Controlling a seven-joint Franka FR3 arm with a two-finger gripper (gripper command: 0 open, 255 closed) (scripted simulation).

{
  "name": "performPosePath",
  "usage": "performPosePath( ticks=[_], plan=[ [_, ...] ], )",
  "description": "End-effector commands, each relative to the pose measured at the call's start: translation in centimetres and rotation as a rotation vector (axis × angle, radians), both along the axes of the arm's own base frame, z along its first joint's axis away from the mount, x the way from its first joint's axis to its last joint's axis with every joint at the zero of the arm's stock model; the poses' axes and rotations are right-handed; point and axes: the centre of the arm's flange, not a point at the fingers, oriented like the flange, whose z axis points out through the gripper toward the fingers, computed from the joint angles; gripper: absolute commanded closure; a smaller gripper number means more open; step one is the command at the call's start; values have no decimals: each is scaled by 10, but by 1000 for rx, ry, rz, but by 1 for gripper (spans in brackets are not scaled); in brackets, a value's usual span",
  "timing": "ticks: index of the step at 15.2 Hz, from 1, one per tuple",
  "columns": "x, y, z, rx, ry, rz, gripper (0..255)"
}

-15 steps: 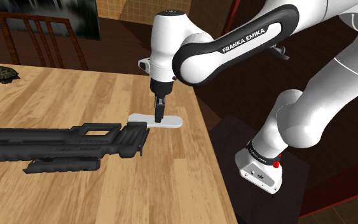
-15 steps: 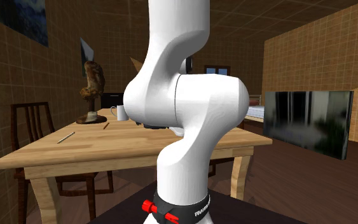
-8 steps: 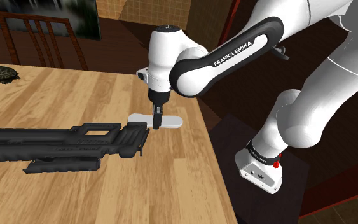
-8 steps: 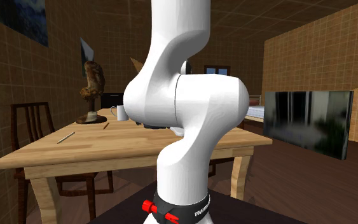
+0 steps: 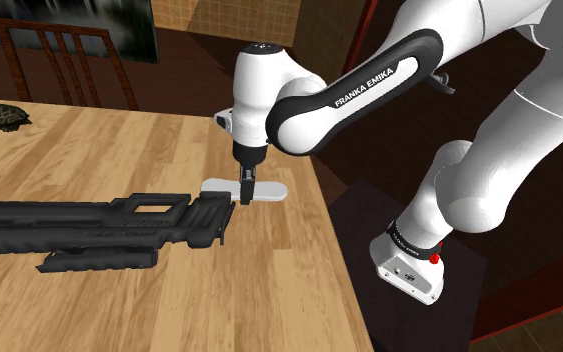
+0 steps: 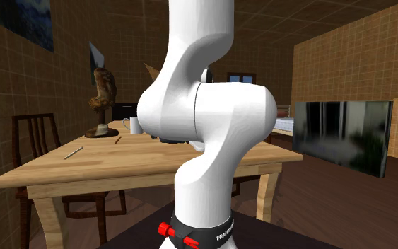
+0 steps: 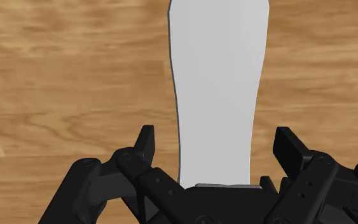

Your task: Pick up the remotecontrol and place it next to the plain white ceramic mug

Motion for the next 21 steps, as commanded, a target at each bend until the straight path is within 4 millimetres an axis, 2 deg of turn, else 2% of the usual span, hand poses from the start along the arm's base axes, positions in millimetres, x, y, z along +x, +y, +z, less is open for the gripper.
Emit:
performPosePath(
  ticks=[1, 10, 21],
  plan=[
    [0, 0, 0, 0, 0, 0, 255],
    [0, 0, 0, 0, 0, 0, 255],
    [0, 0, 58, 0, 0, 0, 255]
  ],
)
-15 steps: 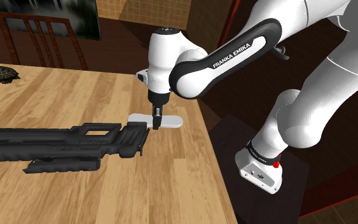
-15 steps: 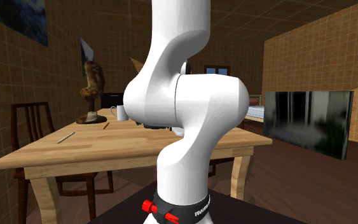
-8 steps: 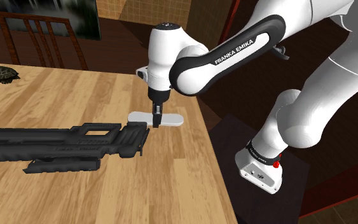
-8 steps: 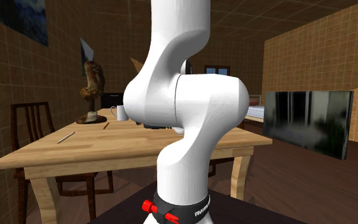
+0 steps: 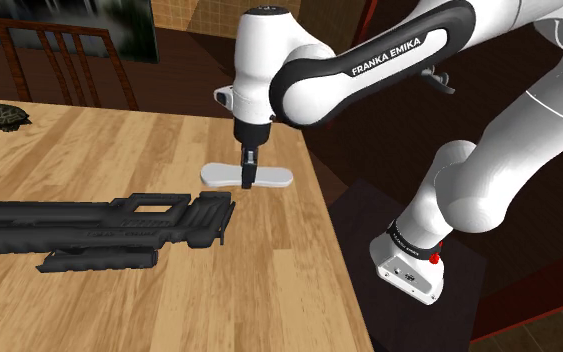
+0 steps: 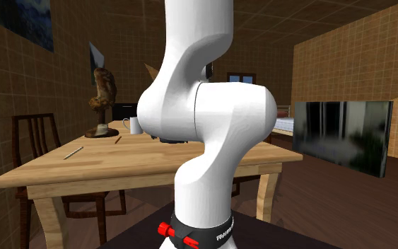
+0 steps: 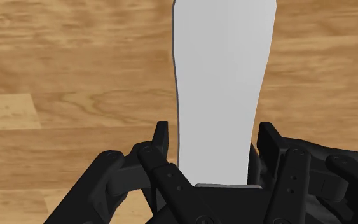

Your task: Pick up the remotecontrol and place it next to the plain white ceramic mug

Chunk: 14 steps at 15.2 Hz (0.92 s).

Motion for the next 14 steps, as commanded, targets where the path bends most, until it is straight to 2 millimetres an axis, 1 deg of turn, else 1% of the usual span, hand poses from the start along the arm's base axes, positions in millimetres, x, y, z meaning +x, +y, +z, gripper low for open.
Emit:
performPosePath(
  ticks=[1, 14],
  plan=[
    [0, 0, 10, 0, 0, 0, 255],
    [0, 0, 79, 0, 0, 0, 255]
  ],
)
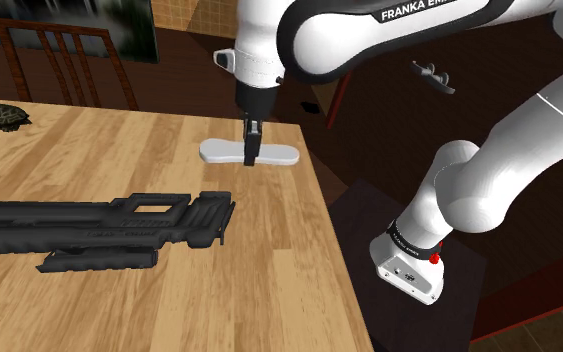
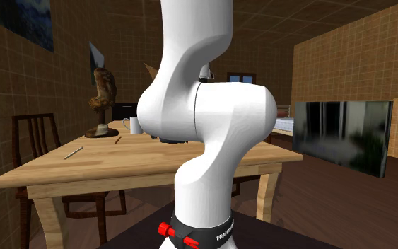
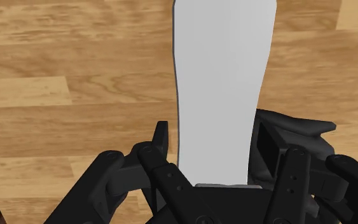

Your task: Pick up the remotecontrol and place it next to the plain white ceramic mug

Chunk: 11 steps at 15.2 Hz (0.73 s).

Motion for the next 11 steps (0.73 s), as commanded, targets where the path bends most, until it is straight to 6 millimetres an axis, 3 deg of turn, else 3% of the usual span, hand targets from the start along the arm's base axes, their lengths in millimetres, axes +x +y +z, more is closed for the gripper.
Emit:
performPosePath(
  ticks=[1, 9, 11],
  plan=[
    [0, 0, 12, 0, 0, 0, 255],
    [0, 0, 49, 0, 0, 0, 255],
    [-6, 26, 49, 0, 0, 0, 255]
  ],
)
